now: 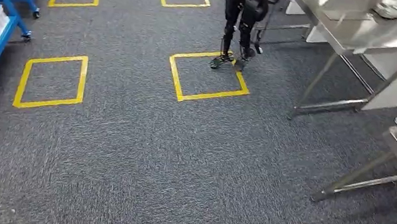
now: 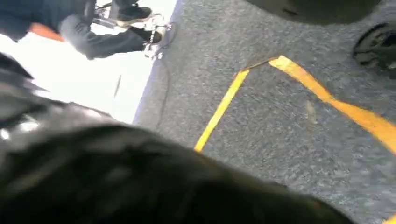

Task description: Take the parts from the cabinet and place them on the table.

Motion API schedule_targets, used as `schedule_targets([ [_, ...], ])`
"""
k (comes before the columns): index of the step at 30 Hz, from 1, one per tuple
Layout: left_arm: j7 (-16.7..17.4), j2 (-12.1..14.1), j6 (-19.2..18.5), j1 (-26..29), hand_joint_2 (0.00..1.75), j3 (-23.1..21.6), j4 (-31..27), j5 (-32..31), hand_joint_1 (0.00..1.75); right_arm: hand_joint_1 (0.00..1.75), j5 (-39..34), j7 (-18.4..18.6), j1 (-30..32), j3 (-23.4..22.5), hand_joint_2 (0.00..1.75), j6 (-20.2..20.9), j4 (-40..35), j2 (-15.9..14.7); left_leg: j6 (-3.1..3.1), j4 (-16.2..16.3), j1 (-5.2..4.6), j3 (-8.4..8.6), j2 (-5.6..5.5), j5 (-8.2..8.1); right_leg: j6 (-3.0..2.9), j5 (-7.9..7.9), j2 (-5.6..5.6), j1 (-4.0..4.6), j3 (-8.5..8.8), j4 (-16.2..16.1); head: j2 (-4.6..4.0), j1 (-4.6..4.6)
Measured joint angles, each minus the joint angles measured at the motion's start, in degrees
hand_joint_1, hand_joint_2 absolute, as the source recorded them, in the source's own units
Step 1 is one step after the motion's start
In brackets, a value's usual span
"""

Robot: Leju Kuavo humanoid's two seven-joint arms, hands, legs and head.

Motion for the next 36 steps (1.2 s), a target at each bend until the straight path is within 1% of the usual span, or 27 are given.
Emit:
schedule_targets([
  [2,0.1,-0.5,0.0,-0.1,0.0,-0.4,-0.2,-0.4,0.0,0.0,0.0,0.0,0.1,-0.3,0.0,-0.1,0.0,0.0,0.3,0.0,-0.24,-0.01,-1.3,-0.07,-0.2,-3.08,0.84,0.35,-4.75,8.8,0.0,-0.02],
  [3,0.1,-0.7,-0.1,-0.1,0.0,-0.8,-0.3,-0.5,0.0,0.0,-0.1,0.0,0.2,-0.4,0.0,-0.1,0.0,0.0,0.35,0.0,-0.36,0.03,-2.13,-0.1,-0.33,-3.05,0.94,0.48,-6.34,11.1,0.0,-0.02],
  [4,0.3,-0.7,-0.1,0.0,0.0,-1.2,-0.3,-0.7,0.0,0.0,-0.1,-0.1,0.3,-0.5,0.0,-0.1,0.0,0.0,0.36,0.0,-0.49,0.19,-3.14,-0.11,-0.6,-1.33,1.05,0.57,-6.54,10.3,0.0,-0.02],
  [5,0.3,-0.8,-0.2,0.0,0.0,-1.2,-0.3,-0.9,0.0,0.0,-0.1,-0.1,0.4,-0.6,0.0,-0.1,0.0,0.0,0.35,0.1,-0.55,0.33,-4.05,-0.12,-0.92,1.31,1.28,0.63,-5.51,7.2,0.0,-0.02],
  [6,0.4,-0.8,-0.3,-0.1,0.0,-1.2,-0.3,-1.1,0.0,0.0,-0.1,-0.1,0.4,-0.7,0.0,-0.2,0.0,0.0,0.33,0.1,-0.61,0.49,-4.94,-0.13,-1.33,4.26,1.96,0.69,-3.76,2.6,0.0,-0.02],
  [7,0.6,-0.9,-0.4,-0.1,0.0,-1.3,-0.3,-1.3,0.0,0.0,-0.1,-0.1,0.4,-0.8,0.0,-0.3,0.0,0.0,0.26,0.1,-0.62,0.62,-5.78,-0.17,-1.81,7.02,3.57,0.83,-1.71,-2.7,0.0,-0.02],
  [8,0.8,-1.2,-0.5,-0.1,0.0,-1.6,-0.3,-1.4,0.0,0.0,-0.1,-0.1,0.4,-0.9,0.0,-0.4,0.1,0.0,0.07,0.4,-0.8,0.37,-6.31,-0.3,-2.3,7.01,6.49,0.89,-0.96,-5.2,0.0,-0.04],
  [9,1.0,-1.2,-0.6,-0.3,0.0,-1.9,-0.3,-1.6,0.0,0.0,-0.2,-0.1,0.4,-1.1,0.0,-0.5,0.1,0.0,-0.18,0.5,-0.89,0.08,-6.93,-0.37,-2.06,7.0,5.86,0.63,-1.07,-5.6,0.0,-0.09],
  [10,1.1,-1.3,-0.8,-0.3,0.0,-2.2,-0.4,-1.7,0.0,0.0,-0.2,-0.1,0.2,-1.2,0.0,-0.7,0.1,0.1,-0.39,0.5,-0.65,-0.13,-7.27,-0.29,-2.06,7.0,5.2,1.01,-0.93,-5.7,0.0,0.18],
  [11,1.2,-1.4,-1.1,-0.1,0.0,-2.4,-0.4,-1.9,0.0,0.0,-0.2,-0.1,0.0,-1.2,0.0,-0.9,0.1,0.3,-0.86,0.0,-0.54,-0.24,-8.09,-0.18,-2.34,6.87,4.8,1.13,-0.81,-5.6,0.0,0.2],
  [12,1.4,-1.4,-1.2,0.0,0.0,-2.8,-0.4,-2.1,0.0,0.0,-0.1,-0.1,-0.1,-1.3,0.0,-0.9,0.1,0.5,-1.2,0.1,-0.89,-0.43,-8.44,-0.16,-2.78,7.25,4.09,0.36,-0.06,-6.3,0.0,0.15],
  [13,1.4,-1.5,-1.2,0.1,0.0,-2.9,-0.4,-2.2,0.0,0.0,0.0,-0.1,-0.1,-1.3,0.0,-0.9,0.1,0.6,-1.25,0.8,-0.78,-0.39,-6.21,-0.64,-2.87,7.43,3.28,0.29,0.24,-6.7,0.0,0.18],
  [14,1.4,-1.6,-1.2,0.0,0.0,-3.0,-0.4,-2.4,0.0,0.0,0.2,-0.1,0.1,-1.4,0.0,-0.8,0.1,0.5,-1.7,3.2,-0.95,-1.55,-3.3,-2.42,-2.97,7.4,2.73,0.39,0.38,-6.8,0.0,-0.11],
  [15,1.4,-1.7,-1.2,-0.1,0.0,-3.2,-0.5,-2.6,0.0,0.0,0.4,-0.1,0.2,-1.5,0.0,-0.7,0.1,0.6,-2.05,7.5,-0.68,-3.73,-1.99,-4.87,-3.36,7.3,1.75,0.53,0.41,-6.8,0.0,-0.09],
  [17,1.3,-1.7,-1.0,-0.3,0.0,-3.3,-0.5,-2.9,0.0,0.0,0.8,-0.3,0.3,-1.5,0.0,-0.3,0.1,0.6,-2.51,15.7,-0.48,-7.91,-1.22,-8.16,-3.5,7.11,0.08,0.63,0.49,-6.7,0.0,-0.09],
  [18,1.3,-1.7,-0.9,-0.3,0.0,-3.4,-0.5,-2.9,0.0,0.0,1.4,-0.5,0.3,-1.5,0.0,0.0,0.1,0.6,-2.66,17.5,-0.41,-8.89,-1.09,-8.11,-3.47,6.97,-0.71,0.62,0.56,-6.7,0.0,-0.09],
  [19,1.3,-1.7,-0.9,-0.2,0.0,-3.7,-0.5,-2.9,0.0,0.0,1.8,-0.5,0.3,-1.5,0.0,0.2,0.1,0.6,-2.73,16.2,-0.31,-8.3,-0.95,-6.71,-3.45,6.8,-1.43,0.61,0.73,-6.7,0.0,-0.09],
  [21,1.3,-1.7,-1.1,-0.1,0.0,-3.8,-0.5,-2.8,0.0,0.0,2.5,-0.6,0.3,-1.5,0.0,0.3,0.1,0.6,-2.52,7.4,-0.3,-3.66,0.08,-1.82,-3.15,6.31,-2.75,0.57,1.4,-6.7,0.0,-0.11],
  [22,1.5,-1.7,-1.2,-0.2,0.0,-3.8,-0.5,-2.8,0.0,0.0,2.6,-0.6,0.3,-1.5,0.0,0.4,0.1,0.7,-2.08,2.2,-0.48,-0.83,2.85,0.14,-2.87,6.01,-3.28,0.69,1.81,-6.7,0.0,-0.09],
  [23,1.6,-1.7,-1.3,-0.4,0.0,-3.9,-0.5,-2.9,0.0,0.0,2.8,-0.7,0.3,-1.4,0.0,0.3,0.1,0.7,-1.88,0.2,-1.0,0.05,3.91,-0.3,-2.44,5.55,-3.84,1.25,1.85,-6.3,0.0,-0.13],
  [27,2.1,-1.6,-1.4,-0.3,0.0,-4.1,-0.5,-2.9,0.0,0.0,3.3,-1.0,-0.2,-1.1,0.0,0.3,0.1,0.7,-0.37,-0.1,-0.85,-0.07,1.06,0.11,-1.33,5.07,-5.6,1.16,2.62,-6.7,0.0,0.13],
  [29,2.1,-1.7,-1.2,-0.3,0.0,-4.1,-0.5,-2.8,0.0,0.0,3.3,-1.1,-0.1,-1.1,0.0,0.4,0.1,0.7,0.28,-0.5,-0.58,0.31,0.14,0.38,-0.9,2.11,-0.75,0.71,1.01,-2.9,0.0,0.22],
  [30,2.1,-1.7,-1.2,-0.4,0.0,-4.1,-0.5,-2.8,0.0,0.0,3.5,-1.1,0.0,-1.0,0.0,0.5,0.1,0.7,0.48,-0.5,-0.58,0.22,-0.33,0.4,-0.87,-0.07,0.32,0.71,-1.02,1.3,0.0,0.28],
  [32,1.7,-1.7,-1.0,-0.4,0.0,-4.1,-0.6,-2.5,0.0,0.0,3.6,-1.1,0.1,-0.9,0.0,1.0,0.1,0.7,0.55,-0.5,-0.65,0.16,-1.72,0.37,-0.71,-3.22,0.97,0.73,-5.62,10.3,0.0,0.26],
  [33,1.6,-1.7,-1.0,-0.4,0.0,-4.1,-0.6,-2.3,0.0,0.0,3.6,-1.1,0.3,-0.8,0.0,1.2,0.1,0.7,0.54,-0.5,-0.65,0.21,-2.55,0.37,-0.68,-2.63,0.98,0.7,-6.54,11.5,0.0,0.26],
  [34,1.5,-1.7,-1.0,-0.3,0.0,-4.1,-0.6,-2.2,0.0,0.0,3.7,-1.1,0.3,-0.7,0.0,1.2,0.1,0.7,0.52,-0.4,-0.64,0.33,-3.35,0.35,-0.65,-0.78,1.03,0.57,-6.03,9.9,0.0,0.26],
  [36,1.4,-1.7,-1.0,-0.3,0.0,-4.1,-0.6,-2.2,0.0,0.0,3.8,-1.1,0.4,-0.6,0.0,1.2,0.1,0.7,0.25,0.0,-0.5,0.41,-5.15,0.18,-0.55,5.14,2.15,0.05,-2.2,0.4,0.0,0.26],
])
